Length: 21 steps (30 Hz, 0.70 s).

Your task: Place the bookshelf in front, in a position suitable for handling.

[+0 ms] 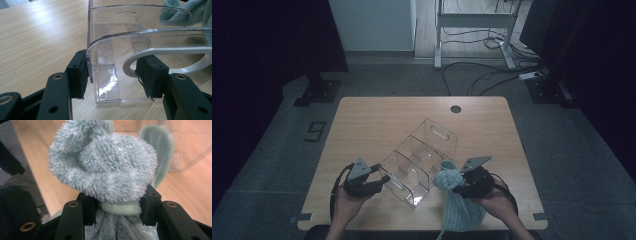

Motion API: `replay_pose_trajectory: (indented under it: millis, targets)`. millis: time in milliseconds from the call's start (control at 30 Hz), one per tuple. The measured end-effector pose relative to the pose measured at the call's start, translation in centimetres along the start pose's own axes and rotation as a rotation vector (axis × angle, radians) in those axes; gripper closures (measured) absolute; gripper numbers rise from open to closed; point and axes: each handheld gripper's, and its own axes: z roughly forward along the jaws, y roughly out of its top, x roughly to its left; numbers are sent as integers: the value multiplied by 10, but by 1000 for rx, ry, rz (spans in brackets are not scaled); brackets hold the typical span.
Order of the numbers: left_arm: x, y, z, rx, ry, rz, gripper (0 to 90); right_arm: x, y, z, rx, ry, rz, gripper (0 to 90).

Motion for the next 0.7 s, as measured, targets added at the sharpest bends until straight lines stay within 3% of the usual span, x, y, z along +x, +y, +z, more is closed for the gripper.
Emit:
replay_pose_trajectory:
  millis: [367, 567, 700]
  targets:
    - [0, 0, 0, -1, -1, 0, 451, -44, -8, -42, -6, -178, 68, 559]
    - [0, 0, 0, -1, -1, -1, 451, -65, -20, -50, -13, -248, 115, 559]
    - [0, 0, 0, -1, 0, -1, 451, -79, -32, -45, -5, -279, 161, 558]
